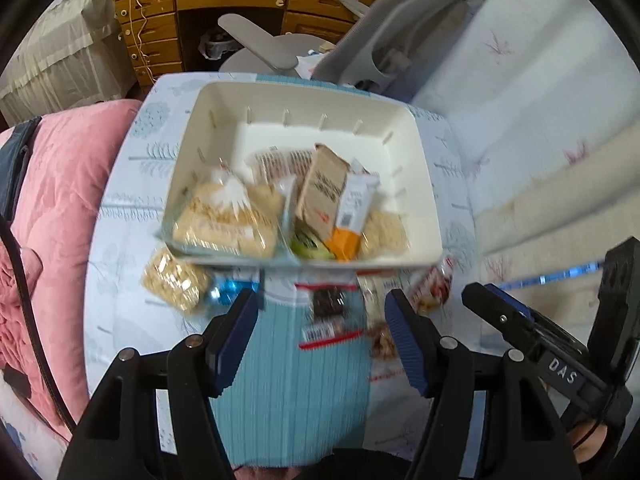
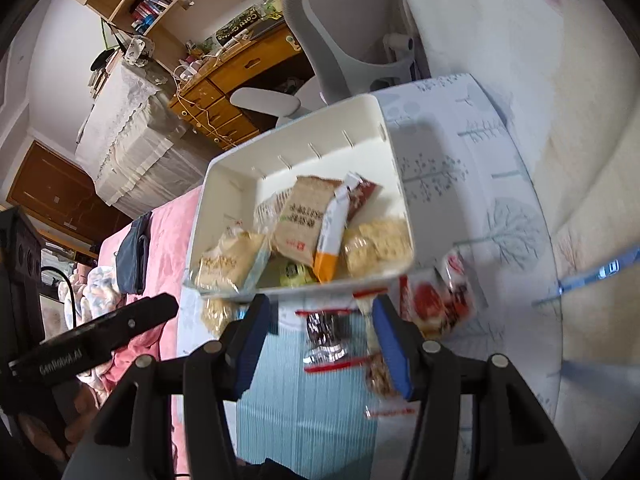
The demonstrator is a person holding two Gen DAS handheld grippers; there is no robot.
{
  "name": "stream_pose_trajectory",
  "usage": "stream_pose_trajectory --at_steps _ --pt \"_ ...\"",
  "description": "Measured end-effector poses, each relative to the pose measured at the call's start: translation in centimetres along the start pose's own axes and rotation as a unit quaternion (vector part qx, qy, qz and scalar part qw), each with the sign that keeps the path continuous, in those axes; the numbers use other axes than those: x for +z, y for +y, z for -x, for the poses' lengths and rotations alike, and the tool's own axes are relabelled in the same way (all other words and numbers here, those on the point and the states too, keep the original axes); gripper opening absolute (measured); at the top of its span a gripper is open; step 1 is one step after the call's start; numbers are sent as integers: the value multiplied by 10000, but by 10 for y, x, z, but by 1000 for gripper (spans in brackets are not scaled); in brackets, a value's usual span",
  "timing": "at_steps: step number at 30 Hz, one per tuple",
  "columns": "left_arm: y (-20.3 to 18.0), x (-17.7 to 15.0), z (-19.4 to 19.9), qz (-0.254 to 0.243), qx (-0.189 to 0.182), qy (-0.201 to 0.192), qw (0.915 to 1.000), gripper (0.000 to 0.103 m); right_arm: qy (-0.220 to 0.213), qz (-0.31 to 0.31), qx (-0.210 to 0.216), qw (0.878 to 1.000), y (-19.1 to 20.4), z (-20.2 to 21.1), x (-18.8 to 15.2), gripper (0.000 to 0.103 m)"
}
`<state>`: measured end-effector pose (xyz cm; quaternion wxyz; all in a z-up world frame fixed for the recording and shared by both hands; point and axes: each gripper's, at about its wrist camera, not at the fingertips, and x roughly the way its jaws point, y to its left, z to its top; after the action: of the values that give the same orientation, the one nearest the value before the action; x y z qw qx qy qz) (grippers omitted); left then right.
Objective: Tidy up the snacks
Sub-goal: 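Withdraw both tools from the tray toward the remaining snacks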
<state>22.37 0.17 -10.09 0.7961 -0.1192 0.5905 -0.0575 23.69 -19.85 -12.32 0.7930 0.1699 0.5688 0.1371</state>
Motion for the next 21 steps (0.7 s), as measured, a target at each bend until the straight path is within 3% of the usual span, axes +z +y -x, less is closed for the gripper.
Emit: stream_pose_trajectory --at_steps 7,18,21 --pt "-10 -40 1 195 -71 14 9998 65 111 -89 104 9998 -20 9 -34 54" --pt "-14 -75 -11 361 3 131 9993 65 78 79 20 9999 -43 3 -78 54" --pt "-12 -80 -16 436 33 196 9989 71 37 247 -45 9997 -49 0 -90 54"
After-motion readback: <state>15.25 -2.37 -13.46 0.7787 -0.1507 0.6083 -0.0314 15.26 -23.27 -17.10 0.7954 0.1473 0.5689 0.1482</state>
